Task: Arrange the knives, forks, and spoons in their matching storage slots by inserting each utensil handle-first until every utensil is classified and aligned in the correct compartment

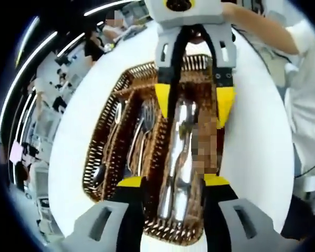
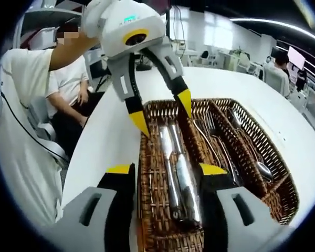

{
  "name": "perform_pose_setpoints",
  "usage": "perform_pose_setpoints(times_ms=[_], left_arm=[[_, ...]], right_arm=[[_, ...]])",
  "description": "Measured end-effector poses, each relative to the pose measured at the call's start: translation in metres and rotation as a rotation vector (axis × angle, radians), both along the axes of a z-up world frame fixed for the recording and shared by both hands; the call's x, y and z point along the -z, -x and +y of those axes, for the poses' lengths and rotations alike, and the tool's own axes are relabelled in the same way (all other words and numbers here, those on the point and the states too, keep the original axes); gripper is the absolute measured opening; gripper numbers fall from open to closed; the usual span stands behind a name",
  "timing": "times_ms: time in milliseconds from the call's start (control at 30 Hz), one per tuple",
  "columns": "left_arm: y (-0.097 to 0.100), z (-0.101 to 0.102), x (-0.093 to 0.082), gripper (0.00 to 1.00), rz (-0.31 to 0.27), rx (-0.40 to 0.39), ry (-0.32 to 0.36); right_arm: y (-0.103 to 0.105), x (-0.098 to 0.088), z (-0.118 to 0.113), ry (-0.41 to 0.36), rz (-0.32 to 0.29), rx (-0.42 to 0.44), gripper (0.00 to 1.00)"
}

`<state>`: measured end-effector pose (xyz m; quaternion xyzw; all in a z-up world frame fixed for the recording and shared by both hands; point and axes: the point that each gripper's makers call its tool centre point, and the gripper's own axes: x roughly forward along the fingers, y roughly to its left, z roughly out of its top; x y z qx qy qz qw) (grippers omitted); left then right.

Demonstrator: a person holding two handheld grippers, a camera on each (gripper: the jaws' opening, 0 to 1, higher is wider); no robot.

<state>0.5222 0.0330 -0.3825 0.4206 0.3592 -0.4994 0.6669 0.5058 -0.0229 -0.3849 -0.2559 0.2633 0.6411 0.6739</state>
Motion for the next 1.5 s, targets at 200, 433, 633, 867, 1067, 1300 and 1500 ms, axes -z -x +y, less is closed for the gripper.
perform_pose_setpoints(times_ms=[200,433,633,867,1067,1300,1500], left_arm=[[-0.004,-0.001,-0.027,0.76,-0.108,-0.022,0.048],[-0.007,-0.001,-0.038,0.97,-0.167,-0.054,0.076],[-0.003,-0.003,-0.047,1.00,-0.194,-0.129,0.146],[0.012,-0.003,-0.048,1.00,-0.221,-0.152,0.177],[0.024,-0.004,-0.050,1.00,-0.230,-0.163,0.205],[0.037,-0.010,-0.051,1.00,-0.228,-0.162,0.234],[0.044,-0.010,-0.047,1.00,-0.218,-0.163,0.238]], right_arm=[[0.001,-0.030,0.001,-0.085,-0.029,0.044,0.58],[0.006,-0.037,0.001,-0.105,-0.044,0.047,0.59],[0.025,-0.042,-0.001,-0.122,-0.061,0.042,0.57],[0.050,-0.042,-0.005,-0.133,-0.078,0.034,0.52],[0.070,-0.043,-0.011,-0.138,-0.080,0.016,0.44],[0.092,-0.033,-0.018,-0.117,-0.059,0.006,0.44],[0.096,-0.029,-0.023,-0.116,-0.054,0.016,0.45]])
